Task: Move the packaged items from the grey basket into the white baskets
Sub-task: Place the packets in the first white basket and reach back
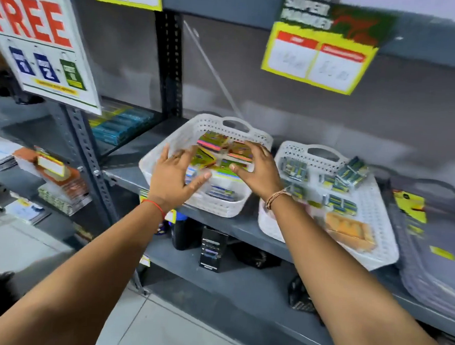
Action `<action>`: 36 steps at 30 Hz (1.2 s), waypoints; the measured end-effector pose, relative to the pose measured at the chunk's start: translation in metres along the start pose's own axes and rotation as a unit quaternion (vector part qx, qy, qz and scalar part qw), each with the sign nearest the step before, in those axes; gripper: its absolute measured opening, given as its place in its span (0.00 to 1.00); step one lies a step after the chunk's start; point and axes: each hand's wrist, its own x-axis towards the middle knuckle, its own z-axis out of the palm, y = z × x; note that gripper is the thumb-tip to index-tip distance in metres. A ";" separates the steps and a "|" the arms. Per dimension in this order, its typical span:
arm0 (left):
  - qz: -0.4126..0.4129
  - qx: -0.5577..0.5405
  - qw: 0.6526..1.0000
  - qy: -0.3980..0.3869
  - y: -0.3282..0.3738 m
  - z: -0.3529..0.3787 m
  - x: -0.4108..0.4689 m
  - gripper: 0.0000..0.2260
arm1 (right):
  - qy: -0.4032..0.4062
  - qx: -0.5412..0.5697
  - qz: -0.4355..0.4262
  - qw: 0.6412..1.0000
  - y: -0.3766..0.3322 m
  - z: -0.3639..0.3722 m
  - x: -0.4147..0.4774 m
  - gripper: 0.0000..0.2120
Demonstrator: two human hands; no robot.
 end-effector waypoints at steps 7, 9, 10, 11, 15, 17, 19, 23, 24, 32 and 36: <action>0.135 -0.057 0.988 -0.053 0.155 0.069 0.001 0.34 | 0.046 -0.055 0.048 0.996 0.082 -0.111 -0.076 0.29; 0.149 -0.059 0.984 -0.080 0.190 0.089 -0.006 0.35 | 0.055 -0.069 0.075 0.993 0.110 -0.145 -0.103 0.28; 0.146 -0.054 0.984 -0.092 0.201 0.094 -0.010 0.35 | 0.056 -0.075 0.086 0.992 0.123 -0.160 -0.115 0.27; 0.146 -0.050 0.984 -0.094 0.213 0.102 -0.014 0.35 | 0.054 -0.080 0.105 0.990 0.137 -0.178 -0.130 0.26; 0.125 -0.019 0.989 -0.070 0.228 0.112 -0.023 0.36 | -0.010 -0.070 0.240 0.968 0.185 -0.234 -0.179 0.24; 0.116 -0.016 0.991 -0.071 0.231 0.115 -0.024 0.36 | -0.094 -0.057 0.302 0.947 0.203 -0.252 -0.201 0.25; 0.114 -0.010 0.991 -0.072 0.235 0.117 -0.023 0.36 | -0.189 -0.091 0.336 0.918 0.212 -0.260 -0.215 0.25; 0.112 -0.012 0.992 -0.062 0.236 0.117 -0.025 0.35 | -0.233 -0.141 0.330 0.904 0.214 -0.255 -0.212 0.21; 0.115 -0.015 0.991 -0.067 0.236 0.117 -0.024 0.35 | -0.228 -0.137 0.330 0.906 0.214 -0.253 -0.211 0.20; 0.111 -0.080 0.985 -0.110 0.236 0.110 -0.022 0.37 | -0.116 -0.198 0.323 0.918 0.199 -0.273 -0.200 0.20; 0.045 -0.065 0.994 -0.071 0.184 0.082 -0.018 0.39 | -0.086 -0.235 0.252 0.935 0.154 -0.273 -0.148 0.17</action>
